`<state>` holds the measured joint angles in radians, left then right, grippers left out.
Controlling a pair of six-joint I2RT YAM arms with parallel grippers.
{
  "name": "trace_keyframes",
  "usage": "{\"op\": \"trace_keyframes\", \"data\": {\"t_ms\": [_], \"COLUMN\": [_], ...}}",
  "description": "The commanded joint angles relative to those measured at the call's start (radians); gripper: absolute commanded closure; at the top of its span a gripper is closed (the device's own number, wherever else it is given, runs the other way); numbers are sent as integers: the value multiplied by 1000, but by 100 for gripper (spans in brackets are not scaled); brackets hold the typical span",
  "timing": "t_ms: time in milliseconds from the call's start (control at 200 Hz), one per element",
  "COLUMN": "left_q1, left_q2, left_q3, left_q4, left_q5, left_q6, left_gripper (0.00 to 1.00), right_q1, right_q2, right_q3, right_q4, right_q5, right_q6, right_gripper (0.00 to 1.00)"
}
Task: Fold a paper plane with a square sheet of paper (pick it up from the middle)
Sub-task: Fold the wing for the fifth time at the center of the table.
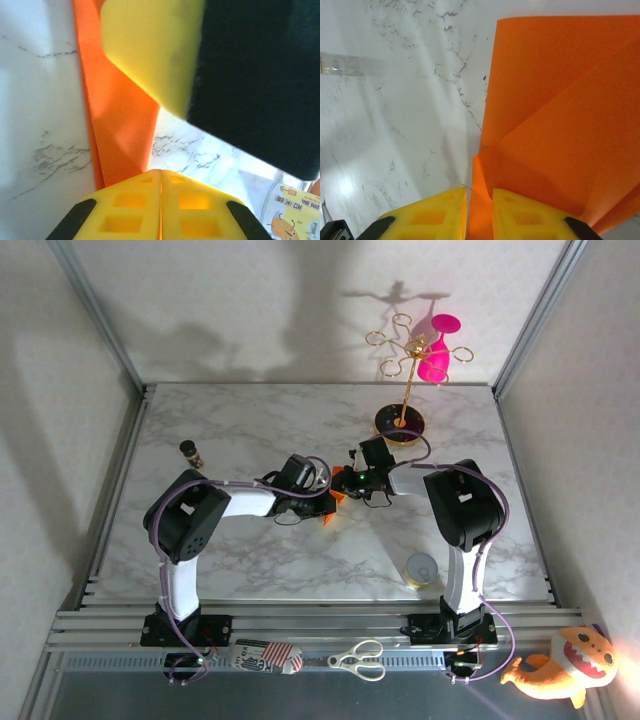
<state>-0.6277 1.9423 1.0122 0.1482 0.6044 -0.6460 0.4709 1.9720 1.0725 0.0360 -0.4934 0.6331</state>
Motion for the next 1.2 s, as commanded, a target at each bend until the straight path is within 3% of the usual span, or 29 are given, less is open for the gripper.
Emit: {"op": "trace_keyframes", "data": {"t_ms": [0, 556, 1197], "left_q1": [-10, -13, -38], "left_q2": [12, 15, -27], "left_q3": [-18, -26, -47], "left_q4": [-32, -87, -247], "left_q5": [-15, -54, -102], "left_q6": [23, 58, 145], "left_gripper": [93, 96, 99], "right_q1": [-3, -3, -3], "right_q2": [95, 124, 133], "right_q3": [-19, 18, 23], "right_q4": [-104, -192, -208], "right_q5": [121, 195, 207], "right_q6": [-13, 6, 10], "right_gripper": [78, 87, 88]}}
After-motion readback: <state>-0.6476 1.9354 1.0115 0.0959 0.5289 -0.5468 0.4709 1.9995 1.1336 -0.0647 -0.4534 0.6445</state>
